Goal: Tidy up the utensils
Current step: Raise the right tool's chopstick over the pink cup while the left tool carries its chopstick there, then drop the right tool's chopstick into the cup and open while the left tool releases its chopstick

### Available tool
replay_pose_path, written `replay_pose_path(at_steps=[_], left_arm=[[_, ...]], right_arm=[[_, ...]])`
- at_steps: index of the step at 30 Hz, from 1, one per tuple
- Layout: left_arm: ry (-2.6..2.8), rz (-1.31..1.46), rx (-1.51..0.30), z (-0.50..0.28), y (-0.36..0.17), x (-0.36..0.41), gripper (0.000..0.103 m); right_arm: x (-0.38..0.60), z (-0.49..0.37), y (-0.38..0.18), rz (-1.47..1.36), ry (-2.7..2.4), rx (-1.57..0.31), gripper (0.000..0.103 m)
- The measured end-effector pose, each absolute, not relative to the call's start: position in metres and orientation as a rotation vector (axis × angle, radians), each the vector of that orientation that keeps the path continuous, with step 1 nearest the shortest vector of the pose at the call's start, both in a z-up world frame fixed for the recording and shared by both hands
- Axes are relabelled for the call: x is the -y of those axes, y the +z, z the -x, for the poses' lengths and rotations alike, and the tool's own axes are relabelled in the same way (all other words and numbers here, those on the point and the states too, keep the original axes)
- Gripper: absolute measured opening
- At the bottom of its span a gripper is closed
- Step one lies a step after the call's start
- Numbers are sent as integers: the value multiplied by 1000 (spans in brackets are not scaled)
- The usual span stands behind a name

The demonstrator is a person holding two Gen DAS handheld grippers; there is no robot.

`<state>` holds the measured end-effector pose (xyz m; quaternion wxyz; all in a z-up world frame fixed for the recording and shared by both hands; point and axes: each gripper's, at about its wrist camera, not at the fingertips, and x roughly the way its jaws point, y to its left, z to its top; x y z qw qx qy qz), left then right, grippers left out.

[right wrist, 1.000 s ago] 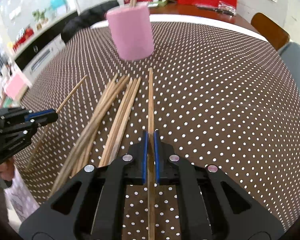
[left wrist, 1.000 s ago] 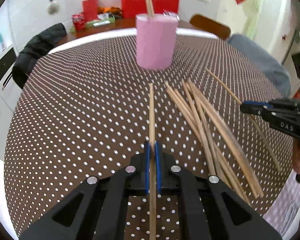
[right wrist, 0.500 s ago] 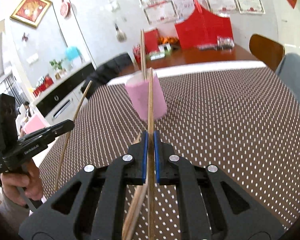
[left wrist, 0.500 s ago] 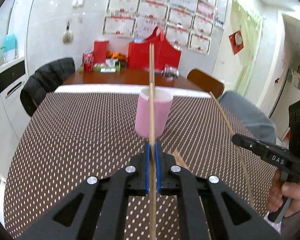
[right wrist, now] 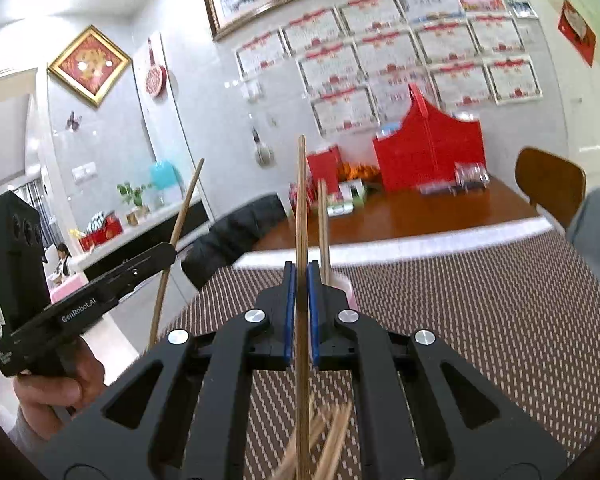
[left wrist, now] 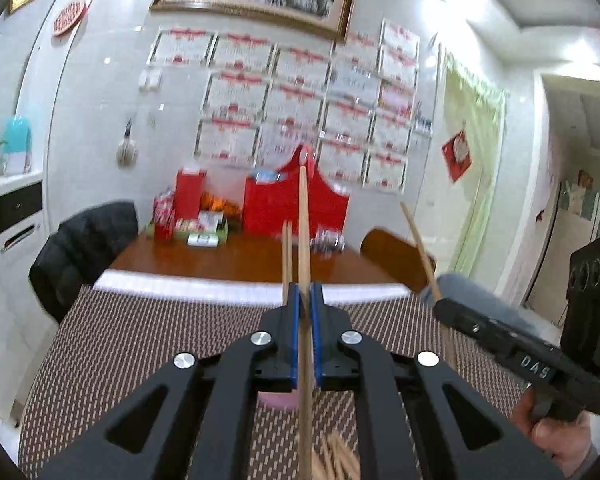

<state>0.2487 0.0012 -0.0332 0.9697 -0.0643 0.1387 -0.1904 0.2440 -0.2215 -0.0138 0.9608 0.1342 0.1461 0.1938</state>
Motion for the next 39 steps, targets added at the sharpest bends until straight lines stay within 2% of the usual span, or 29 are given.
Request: replay_pose_path(at_steps=[8, 14, 25, 39], left_arm=[[-443, 171, -108, -286, 12, 12, 6], [-458, 225, -47, -335, 21, 21, 6], [-447, 253, -120, -403, -38, 32, 6], [-435, 252, -182, -417, -82, 29, 6]], right_arm=[[215, -291, 37, -255, 362, -162, 6], [213, -340, 51, -285, 348, -120, 6], [208, -402, 13, -332, 329, -159, 7], [202, -411, -23, -302, 336, -241, 7]])
